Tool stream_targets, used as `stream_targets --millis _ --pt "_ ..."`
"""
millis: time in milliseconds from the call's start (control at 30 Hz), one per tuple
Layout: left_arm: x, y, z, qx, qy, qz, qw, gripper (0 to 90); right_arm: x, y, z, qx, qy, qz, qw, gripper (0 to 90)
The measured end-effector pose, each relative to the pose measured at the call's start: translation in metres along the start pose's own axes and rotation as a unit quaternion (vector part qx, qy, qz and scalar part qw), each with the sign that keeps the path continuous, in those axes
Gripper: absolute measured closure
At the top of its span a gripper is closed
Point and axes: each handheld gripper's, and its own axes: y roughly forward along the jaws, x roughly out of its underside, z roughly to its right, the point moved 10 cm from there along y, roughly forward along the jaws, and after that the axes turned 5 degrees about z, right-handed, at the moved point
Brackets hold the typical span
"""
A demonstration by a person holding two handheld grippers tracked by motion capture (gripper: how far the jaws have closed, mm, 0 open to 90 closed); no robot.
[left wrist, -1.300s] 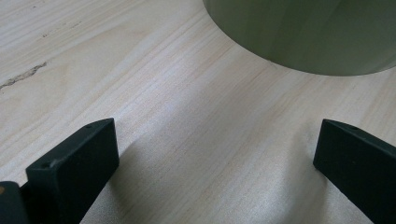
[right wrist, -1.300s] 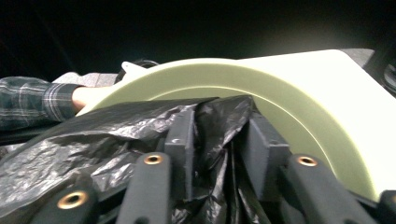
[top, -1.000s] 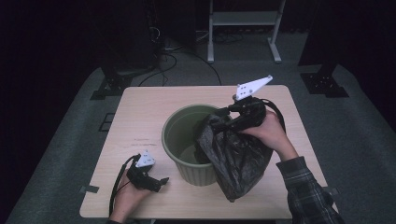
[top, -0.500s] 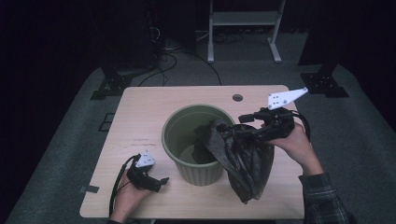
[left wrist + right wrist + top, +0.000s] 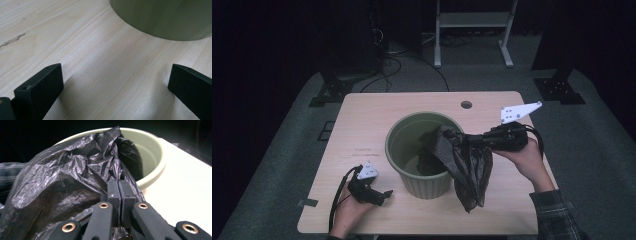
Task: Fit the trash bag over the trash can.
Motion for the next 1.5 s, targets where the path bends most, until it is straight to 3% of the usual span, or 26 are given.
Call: stream_targets --millis 133,367,533,700,900,1100,1267,1367,1400,1500 --pt "0.0 0.0 0.0 0.0 0.0 0.0 1.0 0.0 -0.016 0.008 0.009 0.012 -0.007 0.006 0.9999 89.0" --pt "0.0 0.0 0.0 0.0 0.0 0.0 1.0 0.0 -0.043 0.045 0.01 -0.003 -0.028 -0.017 0.9995 89.1" --pt "0.0 0.0 0.0 0.002 0.002 0.0 1.0 0.0 -0.047 0.071 0.005 -0.014 -0.043 -0.043 0.9981 89.0" --pt "0.001 -0.002 -0.001 0.003 0.001 -0.007 1.0 0.0 -0.045 0.085 0.003 -0.012 -0.054 -0.059 0.9967 89.0" --pt "-0.006 -0.01 0.0 0.007 0.008 0.003 0.9999 0.0 -0.05 0.096 0.005 -0.016 -0.051 -0.062 0.9966 89.6" --pt "-0.019 -0.025 0.003 0.026 0.01 0.026 0.9993 0.0 -0.048 0.098 0.009 -0.017 -0.041 -0.063 0.997 89.7" --pt "-0.035 -0.038 0.011 0.067 -0.001 0.062 0.9958 0.0 -0.047 0.098 0.01 -0.019 -0.04 -0.063 0.997 89.7" --pt "-0.048 -0.047 0.015 0.081 0.002 0.079 0.9935 0.1 -0.047 0.097 0.009 -0.02 -0.041 -0.064 0.9969 89.7" --pt "-0.051 -0.05 0.016 0.084 0.004 0.084 0.9929 3.9 -0.047 0.097 0.01 -0.02 -0.042 -0.063 0.9969 89.6" --pt "-0.06 -0.057 0.016 0.089 0.01 0.083 0.9925 5.4 -0.047 0.096 0.01 -0.019 -0.042 -0.063 0.997 89.6"
